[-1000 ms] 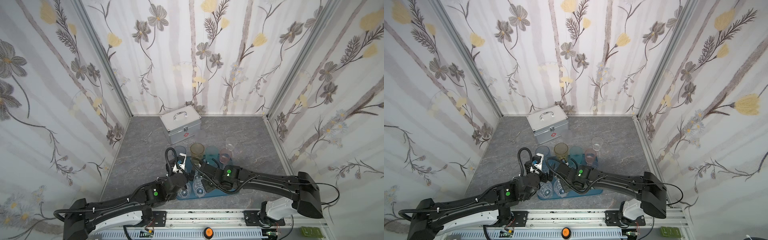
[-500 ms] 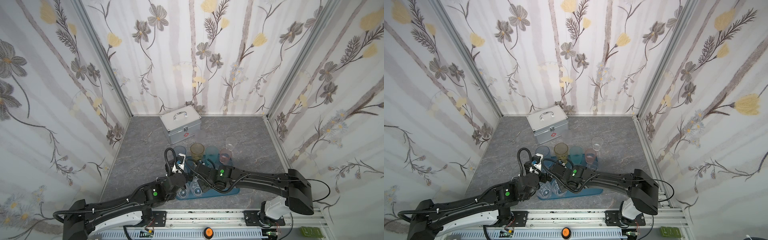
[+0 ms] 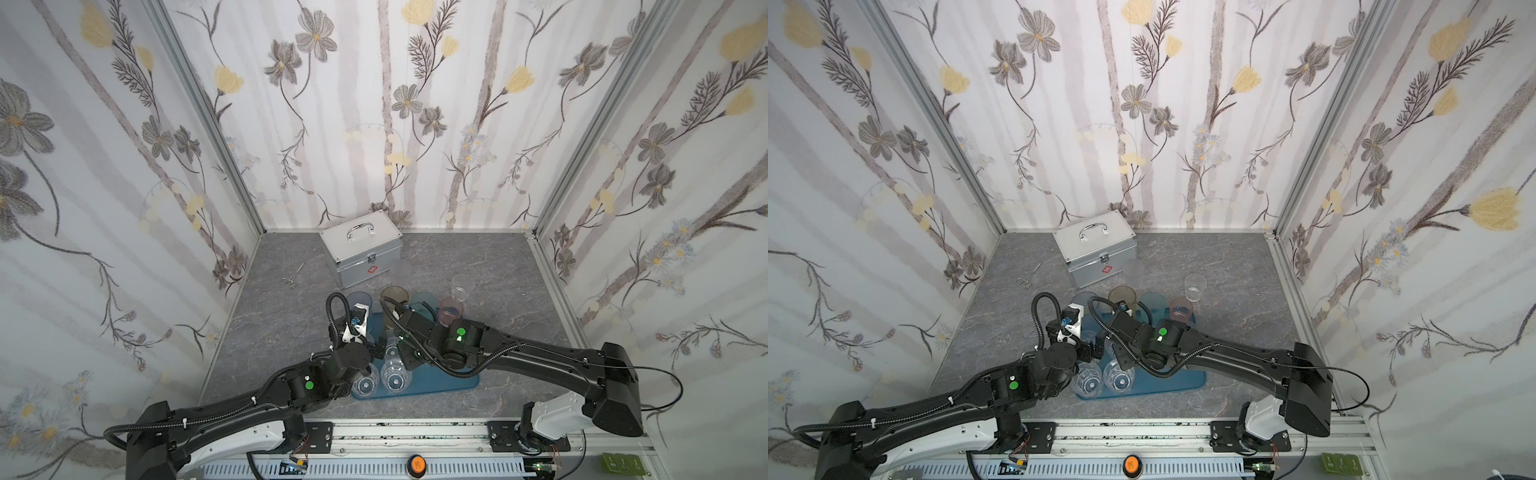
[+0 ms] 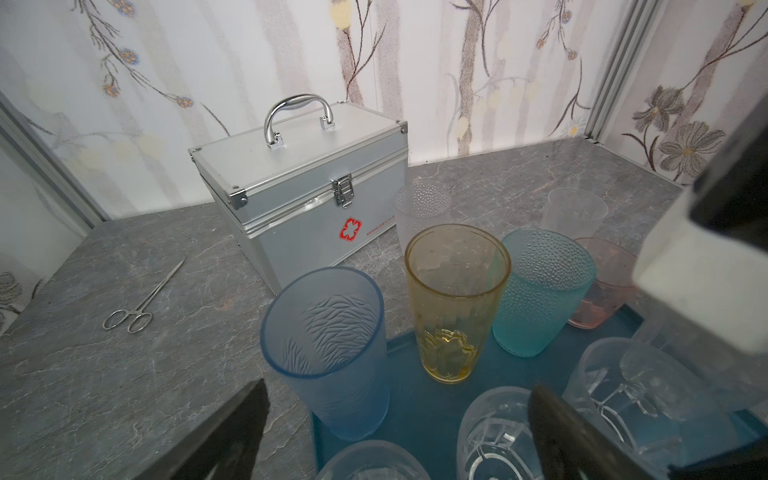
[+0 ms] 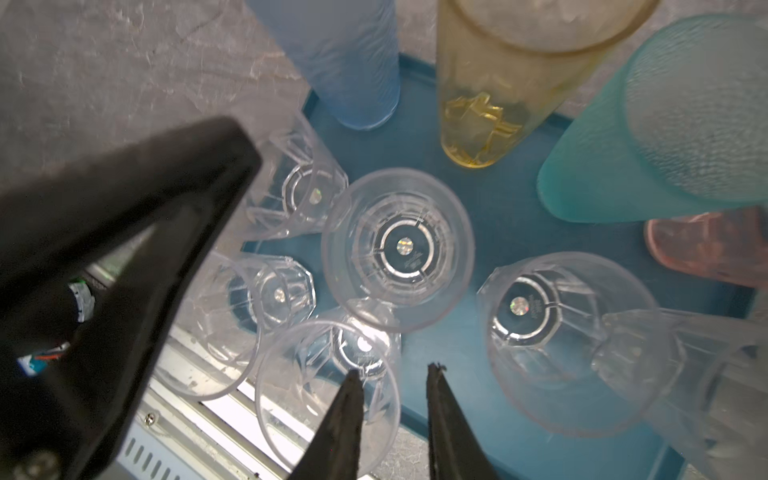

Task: Place the glasses into the tray
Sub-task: 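Lower the clear glass onto the tray and open the right gripper, then reach the right gripper to the frosted clear glass by the case and grasp it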

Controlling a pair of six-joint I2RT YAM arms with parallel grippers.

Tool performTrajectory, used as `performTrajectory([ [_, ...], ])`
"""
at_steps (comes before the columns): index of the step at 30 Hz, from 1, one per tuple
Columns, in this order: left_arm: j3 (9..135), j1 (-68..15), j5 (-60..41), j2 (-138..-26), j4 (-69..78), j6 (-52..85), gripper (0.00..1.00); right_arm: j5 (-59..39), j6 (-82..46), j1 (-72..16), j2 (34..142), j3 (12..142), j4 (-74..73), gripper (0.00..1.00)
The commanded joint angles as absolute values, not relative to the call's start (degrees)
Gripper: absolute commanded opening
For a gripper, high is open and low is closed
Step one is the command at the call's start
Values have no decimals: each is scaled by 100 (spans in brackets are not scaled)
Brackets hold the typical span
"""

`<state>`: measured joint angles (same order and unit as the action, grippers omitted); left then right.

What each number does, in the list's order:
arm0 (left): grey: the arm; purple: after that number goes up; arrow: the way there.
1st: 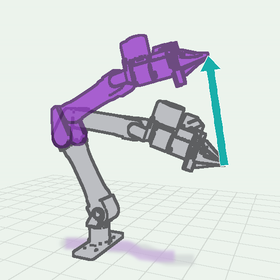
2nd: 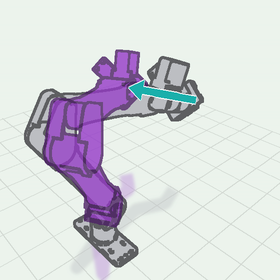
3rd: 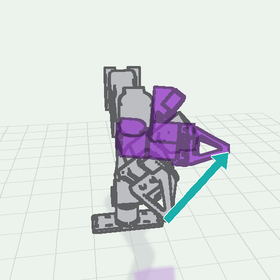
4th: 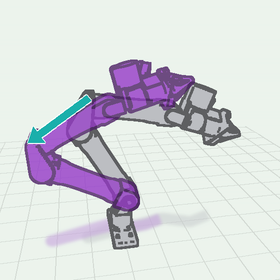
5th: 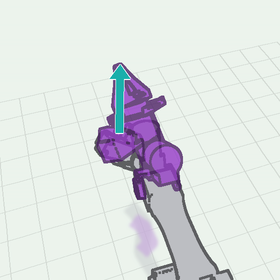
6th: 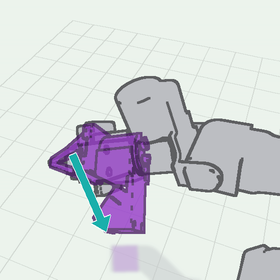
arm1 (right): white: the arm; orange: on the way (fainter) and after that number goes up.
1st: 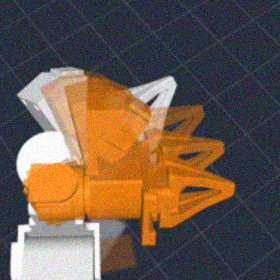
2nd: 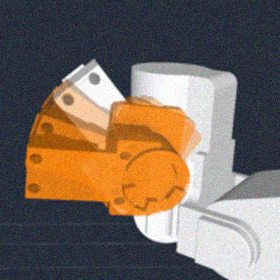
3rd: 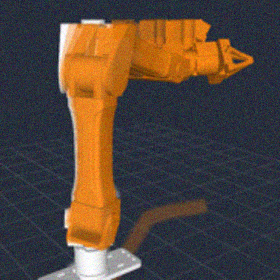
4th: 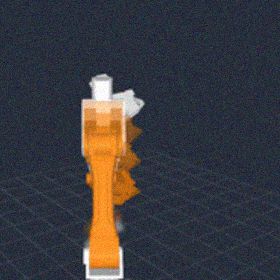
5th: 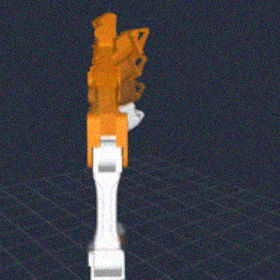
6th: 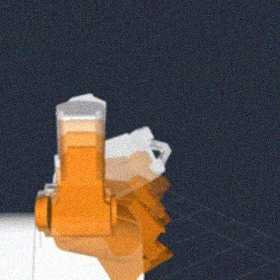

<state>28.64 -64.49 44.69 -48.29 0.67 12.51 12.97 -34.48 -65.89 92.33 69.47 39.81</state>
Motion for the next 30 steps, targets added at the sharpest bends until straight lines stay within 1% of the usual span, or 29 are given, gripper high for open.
performTrajectory([
  [1,3024,-6327,4500,-4885,106,1089,100,1762,-3101,-6233,9180,7090,4046,30],
  [3,3107,-6225,4491,-4938,105,1026,100,1878,-2917,-5921,8991,7134,3955,30],
  [8,3284,-5942,4385,-5133,152,969,100,2019,-2564,-5215,8966,7281,3521,31],
  [13,3317,-5836,4135,-5490,762,506,100,1836,-2456,-4432,9100,7295,2809,32],
  [17,3305,-5799,3963,-5831,1393,121,100,1485,-2461,-3929,9530,7368,2328,34],
  [21,3422,-5656,3663,-6240,1590,4,100,942,-2478,-3506,10106,7662,2053,36],
  [25,3563,-5559,3442,-6611,1591,-7,100,600,-2498,-3336,10786,8145,1978,39],
  [30,3612,-5528,3274,-6785,1586,9,100,263,-2641,-3199,11601,8744,1911,43],
])
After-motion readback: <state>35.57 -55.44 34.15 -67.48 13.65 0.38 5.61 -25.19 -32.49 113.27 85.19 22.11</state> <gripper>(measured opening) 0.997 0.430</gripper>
